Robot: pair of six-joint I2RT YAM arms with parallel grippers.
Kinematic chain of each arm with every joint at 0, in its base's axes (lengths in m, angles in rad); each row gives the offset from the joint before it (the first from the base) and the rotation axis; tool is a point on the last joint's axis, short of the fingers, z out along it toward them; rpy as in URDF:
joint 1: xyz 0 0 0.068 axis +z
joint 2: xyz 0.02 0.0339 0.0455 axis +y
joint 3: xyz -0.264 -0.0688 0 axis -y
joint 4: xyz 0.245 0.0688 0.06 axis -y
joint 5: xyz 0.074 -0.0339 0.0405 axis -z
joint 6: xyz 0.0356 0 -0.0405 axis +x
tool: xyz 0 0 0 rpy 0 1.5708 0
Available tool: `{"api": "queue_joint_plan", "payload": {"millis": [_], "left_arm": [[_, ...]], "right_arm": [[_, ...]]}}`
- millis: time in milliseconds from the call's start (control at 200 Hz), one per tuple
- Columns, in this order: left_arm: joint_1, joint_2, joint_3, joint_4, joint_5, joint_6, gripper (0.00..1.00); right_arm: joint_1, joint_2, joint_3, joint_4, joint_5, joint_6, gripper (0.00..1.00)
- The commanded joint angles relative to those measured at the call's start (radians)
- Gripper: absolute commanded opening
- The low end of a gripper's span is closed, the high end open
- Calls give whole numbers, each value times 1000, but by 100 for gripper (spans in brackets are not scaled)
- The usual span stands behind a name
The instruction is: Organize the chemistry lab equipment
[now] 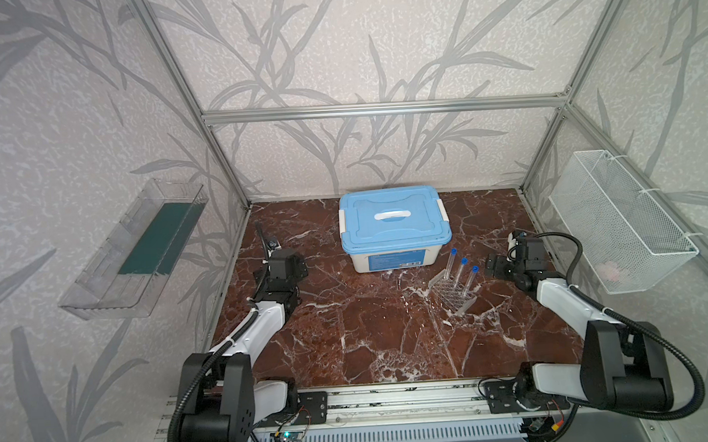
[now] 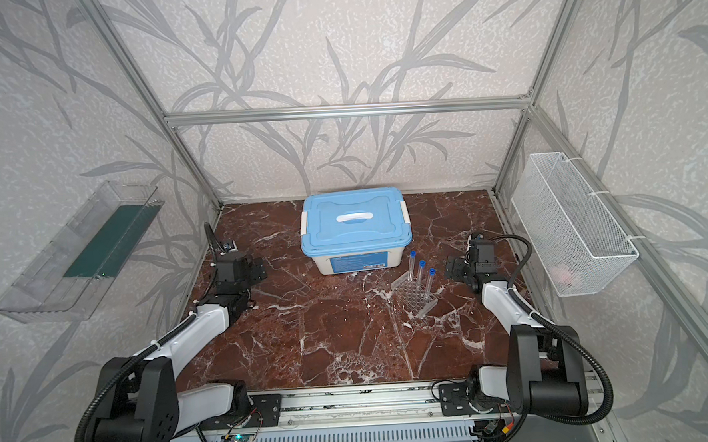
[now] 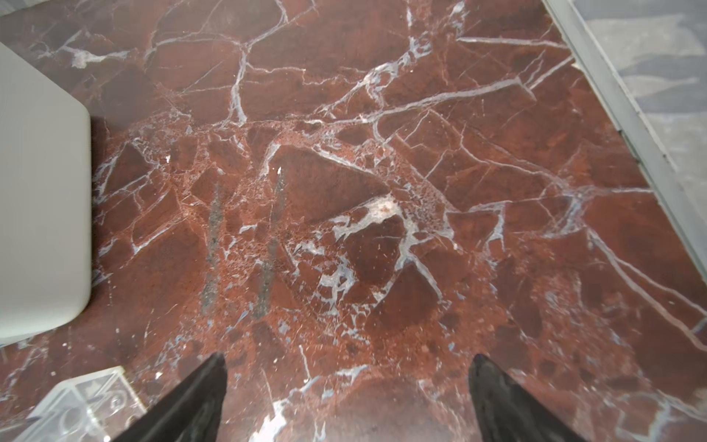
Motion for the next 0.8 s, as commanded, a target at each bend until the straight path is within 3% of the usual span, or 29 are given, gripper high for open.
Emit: {"api": "queue_joint_plan", "payload": {"millis": [0, 185, 315, 475, 560, 640, 800], "left_arm": [[22, 42, -17, 173, 9, 61, 99], [80, 147, -16, 300, 131, 74, 99], [186, 183, -21, 319, 332, 17, 99], [191, 224, -123, 541, 395, 35, 99], [191, 218, -113, 501, 432, 54, 99], [185, 253, -122, 570, 496, 93, 99], [146, 266, -148, 618, 419, 117, 99]], "right_arm": [[0, 21, -81, 299, -28, -24, 97], [2, 69, -163, 588, -28, -57, 97], [4, 92, -185, 671, -55, -71, 96], [58, 119, -193, 713, -11, -120, 97], [84, 123, -195, 723, 18, -142, 97], [94, 120, -217, 776, 27, -154, 97], [129, 211, -278, 965, 47, -186, 97]]}}
